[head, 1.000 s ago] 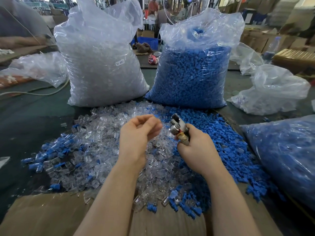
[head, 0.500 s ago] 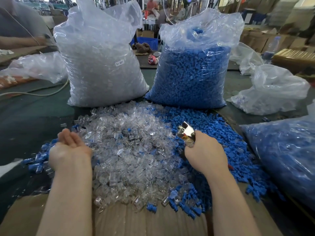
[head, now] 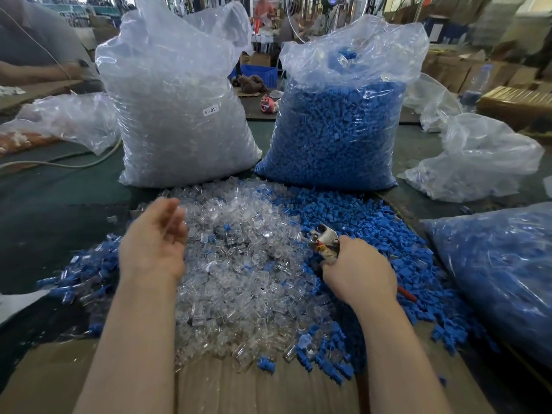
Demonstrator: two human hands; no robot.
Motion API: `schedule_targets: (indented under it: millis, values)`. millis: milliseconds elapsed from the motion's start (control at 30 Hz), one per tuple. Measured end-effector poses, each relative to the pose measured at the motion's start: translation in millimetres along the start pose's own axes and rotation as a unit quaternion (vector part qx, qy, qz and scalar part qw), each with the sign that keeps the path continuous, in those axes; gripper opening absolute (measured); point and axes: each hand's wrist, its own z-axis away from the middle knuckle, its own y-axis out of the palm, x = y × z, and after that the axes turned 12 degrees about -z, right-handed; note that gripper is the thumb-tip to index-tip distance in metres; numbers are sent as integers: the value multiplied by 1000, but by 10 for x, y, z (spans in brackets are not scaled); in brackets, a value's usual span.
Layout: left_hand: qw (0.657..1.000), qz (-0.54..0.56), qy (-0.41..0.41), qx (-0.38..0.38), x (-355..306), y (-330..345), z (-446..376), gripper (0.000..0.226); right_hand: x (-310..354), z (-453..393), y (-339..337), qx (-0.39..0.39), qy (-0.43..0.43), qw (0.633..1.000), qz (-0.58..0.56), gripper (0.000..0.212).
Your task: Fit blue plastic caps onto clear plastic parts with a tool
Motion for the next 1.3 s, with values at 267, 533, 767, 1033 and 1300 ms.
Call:
schedule_targets:
  millis: [267, 533, 767, 1033, 1300]
  values:
    - [696, -676, 133, 204, 347, 375, 339, 49, 10, 2, 4, 22, 5, 1000, 17, 8]
    - [594, -762, 200, 160, 462, 411, 324, 24, 7, -10, 8, -9, 19, 1000, 0, 17]
    - [631, -729, 212, 160, 472, 386, 301, 28, 25, -48, 23, -55, -9, 998, -40, 25]
    - [769, -578, 191, 194, 443, 443, 328, 17, 51, -48, 0, -99, -57, 976, -186, 11]
    - [894, -351, 67, 269, 400, 555, 417, 12, 83, 18, -41, -98, -103, 894, -425, 14]
